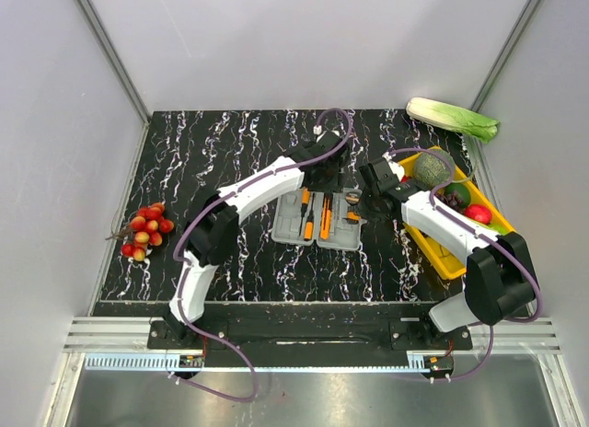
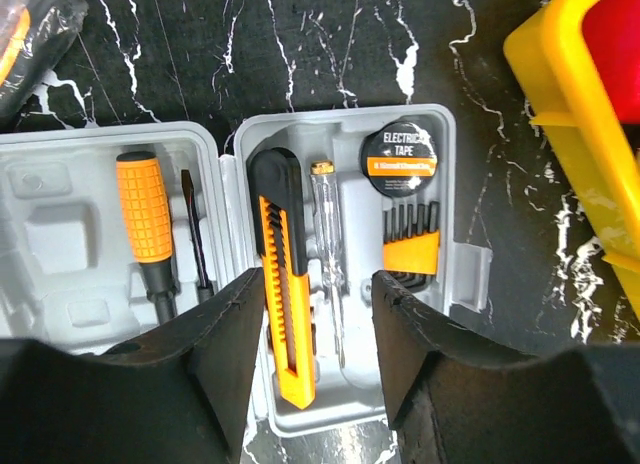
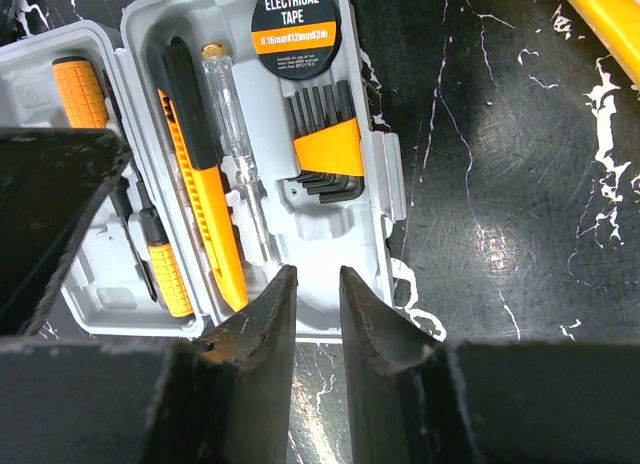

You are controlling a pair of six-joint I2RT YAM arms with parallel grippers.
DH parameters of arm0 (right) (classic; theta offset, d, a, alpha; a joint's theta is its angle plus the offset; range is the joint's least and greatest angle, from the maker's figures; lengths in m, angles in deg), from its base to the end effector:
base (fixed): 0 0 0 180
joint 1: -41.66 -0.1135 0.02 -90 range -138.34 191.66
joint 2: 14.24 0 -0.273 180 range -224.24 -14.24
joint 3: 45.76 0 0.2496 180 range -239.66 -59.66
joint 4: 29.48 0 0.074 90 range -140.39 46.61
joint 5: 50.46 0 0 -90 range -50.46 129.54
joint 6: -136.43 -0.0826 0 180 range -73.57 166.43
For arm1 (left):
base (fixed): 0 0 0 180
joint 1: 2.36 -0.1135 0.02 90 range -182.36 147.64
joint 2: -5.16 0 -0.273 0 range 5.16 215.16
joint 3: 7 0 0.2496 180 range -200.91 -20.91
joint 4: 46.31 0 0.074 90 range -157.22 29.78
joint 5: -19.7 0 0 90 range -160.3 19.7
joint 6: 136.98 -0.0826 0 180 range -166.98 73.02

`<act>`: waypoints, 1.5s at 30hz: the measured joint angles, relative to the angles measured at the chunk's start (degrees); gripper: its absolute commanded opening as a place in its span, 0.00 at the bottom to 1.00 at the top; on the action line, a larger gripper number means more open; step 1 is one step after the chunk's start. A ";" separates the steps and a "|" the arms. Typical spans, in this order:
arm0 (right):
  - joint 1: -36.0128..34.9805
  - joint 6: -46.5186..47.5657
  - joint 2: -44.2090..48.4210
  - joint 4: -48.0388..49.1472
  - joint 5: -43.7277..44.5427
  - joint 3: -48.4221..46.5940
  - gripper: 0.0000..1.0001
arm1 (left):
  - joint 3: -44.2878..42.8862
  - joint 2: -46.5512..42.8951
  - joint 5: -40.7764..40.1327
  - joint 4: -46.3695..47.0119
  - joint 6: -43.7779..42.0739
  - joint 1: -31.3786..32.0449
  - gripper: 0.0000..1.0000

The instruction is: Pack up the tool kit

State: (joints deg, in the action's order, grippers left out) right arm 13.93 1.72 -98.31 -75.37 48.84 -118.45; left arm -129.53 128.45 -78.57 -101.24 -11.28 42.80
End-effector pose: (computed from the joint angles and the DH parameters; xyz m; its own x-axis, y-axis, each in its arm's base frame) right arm 0.2900 0.1373 0.2050 -0.7978 0.3650 -0.4799 0.2525 0.9251 0.2838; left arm 0.3661 -0.3513 0.2097 -0.8491 0.0349 -0.5271 0.1835 0.9551 -0.2324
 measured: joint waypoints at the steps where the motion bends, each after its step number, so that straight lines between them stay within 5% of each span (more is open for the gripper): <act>1: 0.00 0.00 0.00 0.02 0.00 0.00 0.31 | 0.24 -0.85 0.02 0.09 0.00 0.00 0.47; 8: 0.00 0.74 -1.66 2.47 -2.56 -0.72 0.31 | 13.81 -9.68 4.63 5.22 1.09 -1.11 0.33; 19: 0.04 5.70 -16.31 10.56 -10.51 -8.48 0.25 | 33.20 -12.46 24.26 15.85 9.03 -9.35 0.31; 28: -0.28 7.39 -23.43 9.64 -15.02 -13.60 0.16 | 33.66 -12.68 32.17 22.18 12.35 -9.57 0.31; 45: -3.21 9.51 -25.57 2.10 -11.17 -17.51 0.11 | 30.73 -12.63 29.18 17.49 8.28 -10.73 0.30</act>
State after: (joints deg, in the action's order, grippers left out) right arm 10.72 11.23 -123.88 -73.28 37.67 -135.95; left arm -98.80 115.81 -49.39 -83.75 -2.99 32.07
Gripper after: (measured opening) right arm 0.123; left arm 0.303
